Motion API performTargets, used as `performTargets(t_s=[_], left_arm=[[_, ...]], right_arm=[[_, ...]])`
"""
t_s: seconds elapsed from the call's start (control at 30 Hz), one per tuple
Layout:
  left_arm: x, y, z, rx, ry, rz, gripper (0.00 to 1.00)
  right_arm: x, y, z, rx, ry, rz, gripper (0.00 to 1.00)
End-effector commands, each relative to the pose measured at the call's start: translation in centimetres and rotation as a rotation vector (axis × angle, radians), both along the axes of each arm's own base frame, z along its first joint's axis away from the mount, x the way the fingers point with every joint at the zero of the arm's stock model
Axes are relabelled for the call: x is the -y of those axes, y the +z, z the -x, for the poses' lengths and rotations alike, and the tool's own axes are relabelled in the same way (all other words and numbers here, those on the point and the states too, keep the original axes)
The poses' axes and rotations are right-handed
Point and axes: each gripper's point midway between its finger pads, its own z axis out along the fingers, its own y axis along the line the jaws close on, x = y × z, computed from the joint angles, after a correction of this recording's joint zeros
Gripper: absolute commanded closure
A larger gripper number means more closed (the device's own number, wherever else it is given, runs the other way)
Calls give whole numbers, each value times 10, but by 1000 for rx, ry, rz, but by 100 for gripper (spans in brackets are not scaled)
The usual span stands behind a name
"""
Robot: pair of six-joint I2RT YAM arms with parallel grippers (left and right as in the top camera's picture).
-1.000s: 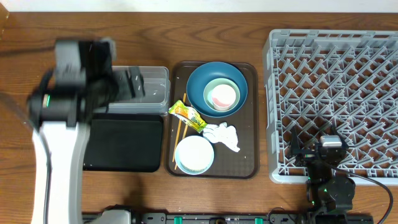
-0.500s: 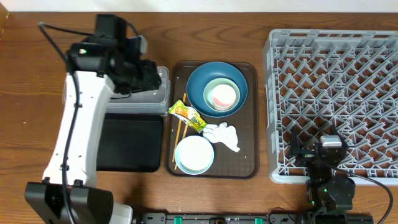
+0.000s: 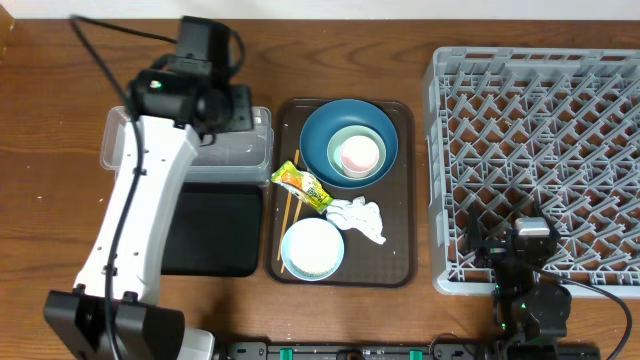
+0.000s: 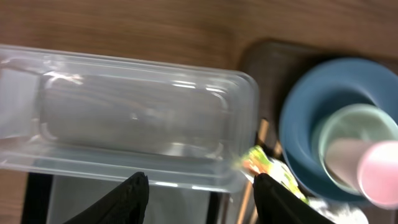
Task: Sort waste into correct bins and load items into the dishwasher rack
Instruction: 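Raise the left arm and move the gripper over the brown tray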
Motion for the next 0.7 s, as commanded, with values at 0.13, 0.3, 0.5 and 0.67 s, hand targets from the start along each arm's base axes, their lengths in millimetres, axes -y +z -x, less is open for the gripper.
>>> performTargets(t_s=[0.13, 0.3, 0.5, 0.67], left_arm=[[-21, 20, -7, 72, 81, -7, 43], [-20, 26, -22, 133, 83, -3, 43], [-18, 21, -51, 189, 7, -51, 42], [-19, -3, -72, 169, -25, -97, 36]], right_arm=[[1, -1, 0, -1, -3, 12, 1], [1, -1, 0, -1, -3, 12, 1], [1, -1, 0, -1, -3, 12, 1], [1, -1, 0, -1, -3, 12, 1]])
